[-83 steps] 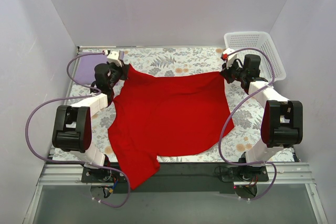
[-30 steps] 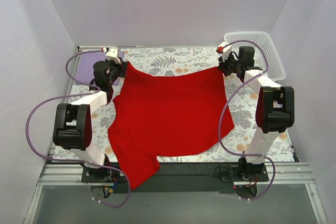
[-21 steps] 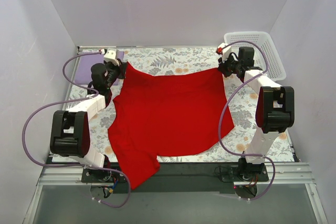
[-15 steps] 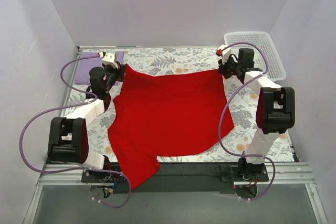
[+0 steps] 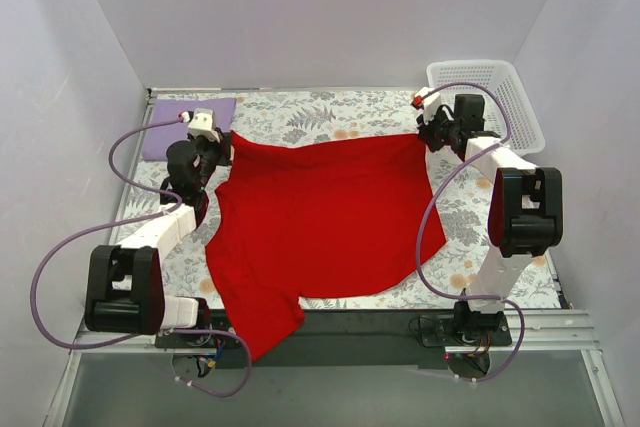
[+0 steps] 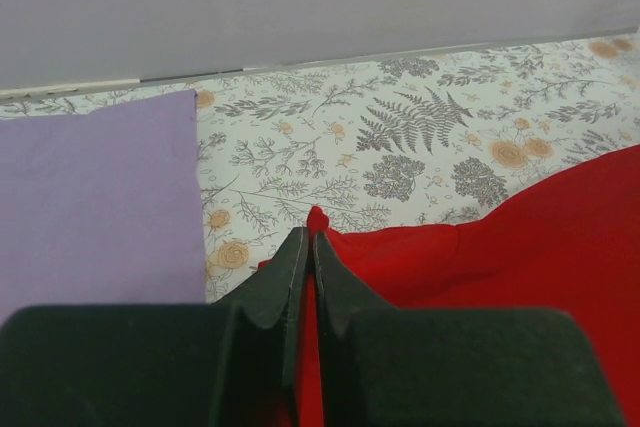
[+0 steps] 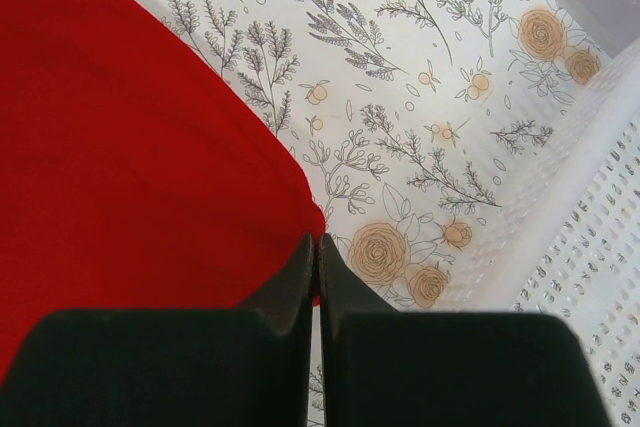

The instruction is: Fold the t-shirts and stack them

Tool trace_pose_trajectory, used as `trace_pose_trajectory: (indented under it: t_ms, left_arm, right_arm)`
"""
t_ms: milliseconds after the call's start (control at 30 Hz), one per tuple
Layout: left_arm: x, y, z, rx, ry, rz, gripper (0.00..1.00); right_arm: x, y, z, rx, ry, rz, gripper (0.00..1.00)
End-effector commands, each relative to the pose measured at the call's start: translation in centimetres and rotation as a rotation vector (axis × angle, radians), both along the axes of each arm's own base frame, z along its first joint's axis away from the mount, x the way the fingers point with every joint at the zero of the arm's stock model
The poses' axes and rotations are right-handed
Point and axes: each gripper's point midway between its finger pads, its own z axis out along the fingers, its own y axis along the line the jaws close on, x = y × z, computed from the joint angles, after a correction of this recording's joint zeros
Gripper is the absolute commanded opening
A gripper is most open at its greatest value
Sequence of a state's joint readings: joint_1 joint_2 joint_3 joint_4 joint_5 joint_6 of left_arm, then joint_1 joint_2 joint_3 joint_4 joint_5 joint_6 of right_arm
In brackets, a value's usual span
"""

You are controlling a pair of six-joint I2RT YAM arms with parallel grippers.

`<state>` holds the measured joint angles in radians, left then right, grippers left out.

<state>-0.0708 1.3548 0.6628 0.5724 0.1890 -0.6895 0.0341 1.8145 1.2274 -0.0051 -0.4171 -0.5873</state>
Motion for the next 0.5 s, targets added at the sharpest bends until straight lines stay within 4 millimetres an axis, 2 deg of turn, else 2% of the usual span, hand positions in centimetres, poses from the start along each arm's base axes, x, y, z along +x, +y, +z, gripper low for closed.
trace_pose_trajectory:
  t_ms: [0, 467]
  left_arm:
    - [-1.1, 0.8, 2.5, -0.006, -0.073, 0.033, 0.0]
    - [-3.2, 0.9, 1.1, -0.018, -0.036, 0.035, 0.0]
  right_arm:
    - [0.0, -0.2, 1.8, -0.019, -0.056, -0.005, 0.01]
    - [-0.7, -0.5, 1.3, -0.034, -0.048, -0.013, 0.01]
